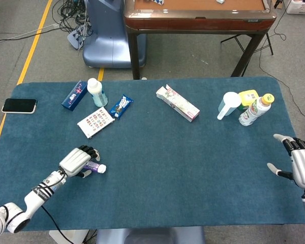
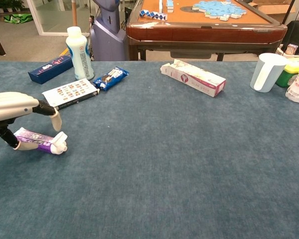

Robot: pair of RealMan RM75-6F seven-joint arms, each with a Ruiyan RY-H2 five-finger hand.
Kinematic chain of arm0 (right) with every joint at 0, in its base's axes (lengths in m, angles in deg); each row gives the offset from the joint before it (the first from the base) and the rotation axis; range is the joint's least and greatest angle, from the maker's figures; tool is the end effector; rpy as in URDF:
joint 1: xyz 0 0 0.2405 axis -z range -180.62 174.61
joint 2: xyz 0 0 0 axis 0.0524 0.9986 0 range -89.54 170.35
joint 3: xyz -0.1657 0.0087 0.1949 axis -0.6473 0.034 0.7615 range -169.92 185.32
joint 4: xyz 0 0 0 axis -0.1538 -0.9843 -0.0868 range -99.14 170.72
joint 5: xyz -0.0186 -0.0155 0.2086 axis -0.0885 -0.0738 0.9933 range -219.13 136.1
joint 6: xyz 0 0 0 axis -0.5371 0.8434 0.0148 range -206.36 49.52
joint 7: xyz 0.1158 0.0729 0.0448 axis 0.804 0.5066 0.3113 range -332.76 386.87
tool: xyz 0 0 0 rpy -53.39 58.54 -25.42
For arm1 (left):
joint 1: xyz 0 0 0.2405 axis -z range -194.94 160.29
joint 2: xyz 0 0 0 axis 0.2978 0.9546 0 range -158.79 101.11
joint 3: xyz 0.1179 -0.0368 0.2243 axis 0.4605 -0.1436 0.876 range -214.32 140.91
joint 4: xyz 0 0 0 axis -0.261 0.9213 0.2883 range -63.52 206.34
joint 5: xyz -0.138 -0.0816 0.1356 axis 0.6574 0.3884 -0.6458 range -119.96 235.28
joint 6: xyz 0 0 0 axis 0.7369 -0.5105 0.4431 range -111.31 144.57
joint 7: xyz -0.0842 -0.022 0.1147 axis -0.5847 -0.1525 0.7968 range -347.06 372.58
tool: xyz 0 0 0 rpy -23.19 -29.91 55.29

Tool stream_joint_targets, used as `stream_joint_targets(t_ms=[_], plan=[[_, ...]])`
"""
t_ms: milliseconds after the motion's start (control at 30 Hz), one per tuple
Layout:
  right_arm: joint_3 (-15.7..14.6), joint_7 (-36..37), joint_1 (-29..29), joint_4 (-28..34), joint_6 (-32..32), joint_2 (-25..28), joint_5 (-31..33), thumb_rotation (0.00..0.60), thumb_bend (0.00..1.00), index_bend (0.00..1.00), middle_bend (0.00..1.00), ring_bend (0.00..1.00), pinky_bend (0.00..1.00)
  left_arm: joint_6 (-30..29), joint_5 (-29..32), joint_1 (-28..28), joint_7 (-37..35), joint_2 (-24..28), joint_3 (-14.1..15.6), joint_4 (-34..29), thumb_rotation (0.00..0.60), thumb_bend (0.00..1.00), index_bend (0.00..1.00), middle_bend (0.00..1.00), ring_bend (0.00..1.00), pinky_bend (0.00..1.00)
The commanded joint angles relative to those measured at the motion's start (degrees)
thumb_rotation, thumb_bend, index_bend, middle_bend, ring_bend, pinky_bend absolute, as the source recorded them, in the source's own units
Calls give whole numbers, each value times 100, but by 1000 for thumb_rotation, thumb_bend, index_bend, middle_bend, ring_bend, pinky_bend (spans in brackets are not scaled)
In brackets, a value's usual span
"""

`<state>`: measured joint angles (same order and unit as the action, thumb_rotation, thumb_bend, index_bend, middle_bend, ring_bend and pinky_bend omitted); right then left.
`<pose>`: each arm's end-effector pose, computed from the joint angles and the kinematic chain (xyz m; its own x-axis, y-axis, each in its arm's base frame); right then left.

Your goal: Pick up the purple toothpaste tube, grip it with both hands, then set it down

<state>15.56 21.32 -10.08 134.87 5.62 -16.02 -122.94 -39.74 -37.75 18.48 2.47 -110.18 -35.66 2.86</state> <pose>-0.2905 -0.2085 0.2041 0.4836 0.0799 0.8716 -0.8750 0.0214 0.4836 -0.2487 0.3203 0.0206 0.5790 0.2900 0.7620 0.7553 -0.5427 -0.3674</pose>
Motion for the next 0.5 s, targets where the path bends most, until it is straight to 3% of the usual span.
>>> stream_joint_targets(t_ms=[33, 500], plan=[[-6, 6, 5, -6, -1, 0, 3, 600, 35, 244, 325, 285, 324, 63, 80, 11, -3, -61, 39, 105, 600, 253, 348, 284, 209, 181], [-34, 41, 56, 17, 78, 14, -39, 600, 35, 244, 325, 284, 324, -15, 232, -23, -41, -307, 140, 507, 600, 286, 375, 302, 210, 181]])
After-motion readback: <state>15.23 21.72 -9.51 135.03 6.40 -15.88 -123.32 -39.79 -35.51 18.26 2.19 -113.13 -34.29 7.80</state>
